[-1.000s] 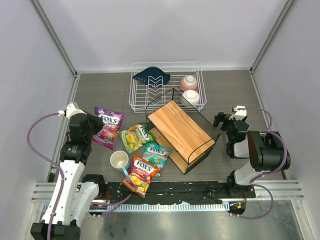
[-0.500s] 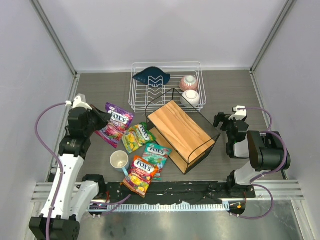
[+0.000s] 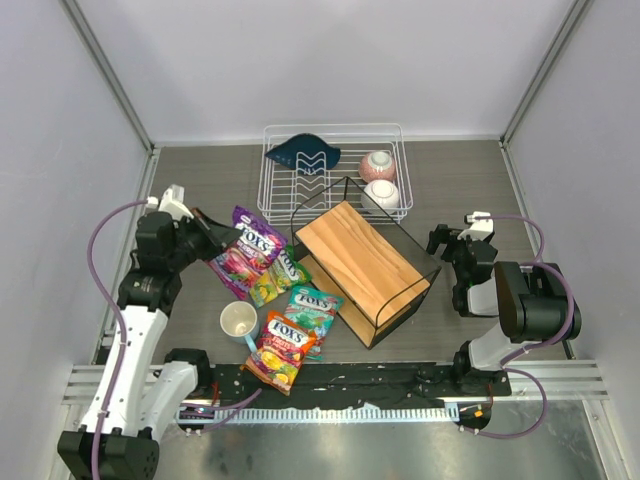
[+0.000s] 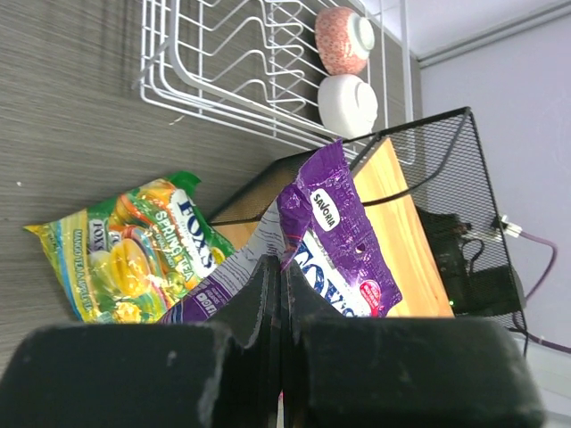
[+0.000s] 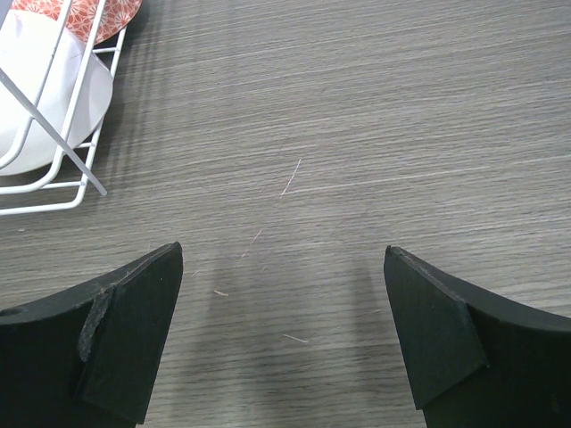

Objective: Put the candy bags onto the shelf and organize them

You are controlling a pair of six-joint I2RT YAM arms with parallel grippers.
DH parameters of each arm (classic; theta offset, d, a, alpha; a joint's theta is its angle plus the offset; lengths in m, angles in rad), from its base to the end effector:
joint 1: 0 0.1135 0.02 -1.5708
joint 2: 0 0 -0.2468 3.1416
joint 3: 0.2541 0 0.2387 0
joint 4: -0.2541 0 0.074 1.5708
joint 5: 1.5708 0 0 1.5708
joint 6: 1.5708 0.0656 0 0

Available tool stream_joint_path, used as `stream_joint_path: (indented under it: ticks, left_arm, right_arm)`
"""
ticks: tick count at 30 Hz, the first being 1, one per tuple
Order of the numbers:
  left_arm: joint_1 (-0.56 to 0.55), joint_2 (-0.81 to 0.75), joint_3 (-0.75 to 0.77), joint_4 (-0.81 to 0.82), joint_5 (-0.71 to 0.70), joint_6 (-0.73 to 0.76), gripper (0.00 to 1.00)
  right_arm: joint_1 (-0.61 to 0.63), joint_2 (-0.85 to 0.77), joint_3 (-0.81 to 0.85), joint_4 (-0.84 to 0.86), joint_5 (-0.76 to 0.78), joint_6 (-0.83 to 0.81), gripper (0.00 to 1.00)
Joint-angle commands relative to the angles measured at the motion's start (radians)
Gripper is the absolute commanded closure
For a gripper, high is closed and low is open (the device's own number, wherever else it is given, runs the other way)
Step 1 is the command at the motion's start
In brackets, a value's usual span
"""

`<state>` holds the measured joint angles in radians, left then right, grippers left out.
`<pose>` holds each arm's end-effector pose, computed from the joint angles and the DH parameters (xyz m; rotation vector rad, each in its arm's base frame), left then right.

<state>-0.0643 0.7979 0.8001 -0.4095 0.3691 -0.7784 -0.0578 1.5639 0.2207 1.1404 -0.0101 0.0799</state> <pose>0.2008 -0.0366 0.2971 -0.4805 2.0077 -0.9002 0.2652 -0.0147 0.1206 0.1147 1.7699 0.0249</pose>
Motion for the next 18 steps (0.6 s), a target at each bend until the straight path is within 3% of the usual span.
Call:
stream_joint_path:
  ticks: [1,6,13,18]
  left_arm:
    - [-0.023,-0.042,0.013,0.060,0.074,-0.064,0.99]
    - [-0.112,-0.060,-0.012,0.072,0.013,-0.097,1.00]
    - [-0.328,-0.095,-0.091,0.075,-0.174,-0.160,0.99]
    - [-0.390,-0.112,-0.170,0.119,-0.228,-0.219,0.99]
  right_arm:
    - [0.006,-0.024,0.022,0.042,0.004,-0.019,0.00]
    - [0.006,-0.024,0.022,0.041,0.004,-0.019,0.00]
    - [0.006,-0.024,0.020,0.041,0.002,-0.019,0.00]
    - [0.006,-0.024,0.022,0.041,0.004,-0.019,0.00]
